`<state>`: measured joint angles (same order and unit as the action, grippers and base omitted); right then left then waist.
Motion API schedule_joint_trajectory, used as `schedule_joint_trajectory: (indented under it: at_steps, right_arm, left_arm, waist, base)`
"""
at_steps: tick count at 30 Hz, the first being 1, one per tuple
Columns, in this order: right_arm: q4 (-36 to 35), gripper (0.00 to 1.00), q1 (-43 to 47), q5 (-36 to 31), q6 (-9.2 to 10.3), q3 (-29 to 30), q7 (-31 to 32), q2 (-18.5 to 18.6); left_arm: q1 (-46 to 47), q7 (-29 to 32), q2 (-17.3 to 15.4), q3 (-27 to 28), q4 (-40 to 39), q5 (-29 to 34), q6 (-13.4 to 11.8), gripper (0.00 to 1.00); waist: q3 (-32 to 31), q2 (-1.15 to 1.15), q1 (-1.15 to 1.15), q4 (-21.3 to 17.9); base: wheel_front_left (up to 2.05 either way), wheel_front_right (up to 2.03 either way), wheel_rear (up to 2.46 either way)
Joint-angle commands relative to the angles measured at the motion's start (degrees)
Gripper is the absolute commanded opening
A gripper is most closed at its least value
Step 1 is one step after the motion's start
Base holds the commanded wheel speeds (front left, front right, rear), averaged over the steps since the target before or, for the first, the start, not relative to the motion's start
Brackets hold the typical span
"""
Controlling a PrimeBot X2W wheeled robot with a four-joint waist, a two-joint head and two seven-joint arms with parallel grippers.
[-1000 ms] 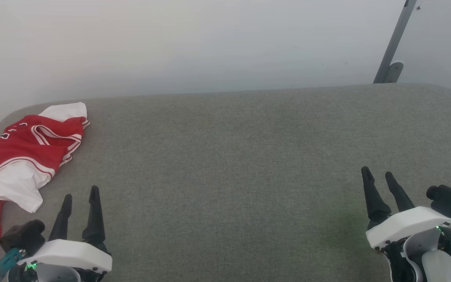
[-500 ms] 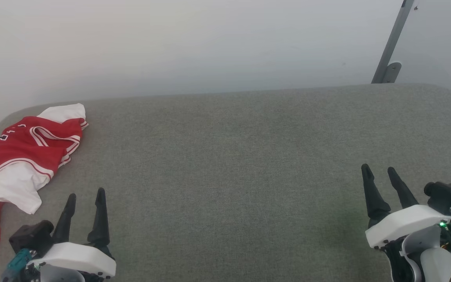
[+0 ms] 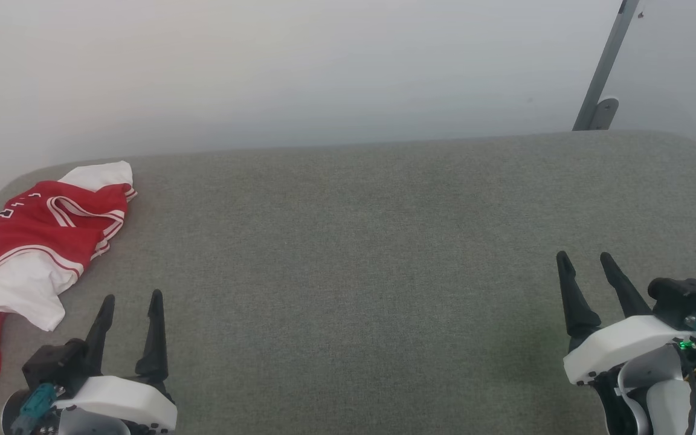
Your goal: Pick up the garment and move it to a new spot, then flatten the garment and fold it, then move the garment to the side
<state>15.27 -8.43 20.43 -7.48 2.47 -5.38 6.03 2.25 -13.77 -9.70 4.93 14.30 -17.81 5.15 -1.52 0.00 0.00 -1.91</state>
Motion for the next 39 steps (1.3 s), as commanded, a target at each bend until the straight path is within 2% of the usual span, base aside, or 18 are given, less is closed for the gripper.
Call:
schedule_joint_trajectory:
  at_steps: [1, 11, 34, 39]
  right_arm:
    - [-0.2, 1.0, -0.2, -1.5, -0.02, 0.0, -0.5, 0.4]
    - [-0.7, 1.0, 0.0, -5.2, -0.02, -0.7, -1.4, 1.3]
    - [-1.9, 1.0, 1.2, -5.3, -0.02, 0.0, -1.7, 2.0]
    - [-2.1, 1.0, 1.7, -5.1, -0.02, 0.2, -1.7, 1.6]
  left_arm:
    - [-0.8, -0.7, -0.3, 0.0, -0.4, 1.4, 0.1, 1.0]
    - [-1.2, -1.6, -1.0, -0.1, -0.6, 5.1, 0.4, 1.0]
    - [-1.4, -1.5, -1.5, 0.7, -0.5, 5.5, 0.6, 1.0]
    - [-0.6, -1.5, -1.3, 1.2, 0.5, 4.8, 0.1, 1.0]
  waist:
    - [-0.1, 0.0, 0.0, 0.0]
    - [-0.2, 0.0, 0.0, -0.1]
    - [-0.4, 0.0, 0.0, -0.2]
    - [-0.6, 0.0, 0.0, 0.7]
  base:
    - [0.0, 0.0, 0.0]
    - [0.0, 0.0, 0.0]
    - [0.0, 0.0, 0.0]
    - [0.0, 0.0, 0.0]
